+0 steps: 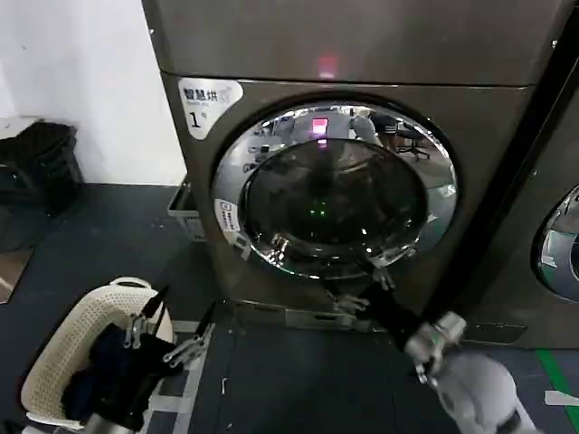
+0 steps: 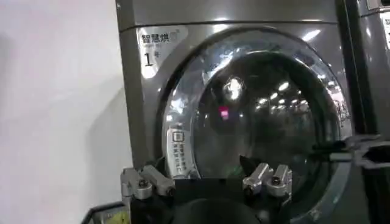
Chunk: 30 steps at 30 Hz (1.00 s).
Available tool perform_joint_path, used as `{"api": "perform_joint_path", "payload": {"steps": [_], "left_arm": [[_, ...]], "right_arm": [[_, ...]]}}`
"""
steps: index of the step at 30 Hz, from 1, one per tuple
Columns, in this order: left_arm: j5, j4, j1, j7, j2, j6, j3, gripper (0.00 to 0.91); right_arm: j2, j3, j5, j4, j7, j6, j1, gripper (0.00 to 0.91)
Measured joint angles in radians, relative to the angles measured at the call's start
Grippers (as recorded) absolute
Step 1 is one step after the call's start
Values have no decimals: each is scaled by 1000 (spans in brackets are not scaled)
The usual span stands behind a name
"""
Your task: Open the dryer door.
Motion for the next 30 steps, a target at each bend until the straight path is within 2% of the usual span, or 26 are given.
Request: {"api": "perform_joint_path", "payload": {"steps": [7,14,22,30], "left_arm": [[-8,20,-19,33,6,-14,-4,907],[-24,16,-22,31,8,-18,-6,907],[-28,12,-17,28,7,-18,-15,907],[-39,8,-14,24,7,-18,-31,907]], "right_arm": [[65,-163,-32,-187,-97,48,225,907],[156,-253,-63,-333,-149,56,369,907],[243,-306,-103,-414,-157,70,440,907],[296,-330,-105,-446,-157,61,463,907]]}}
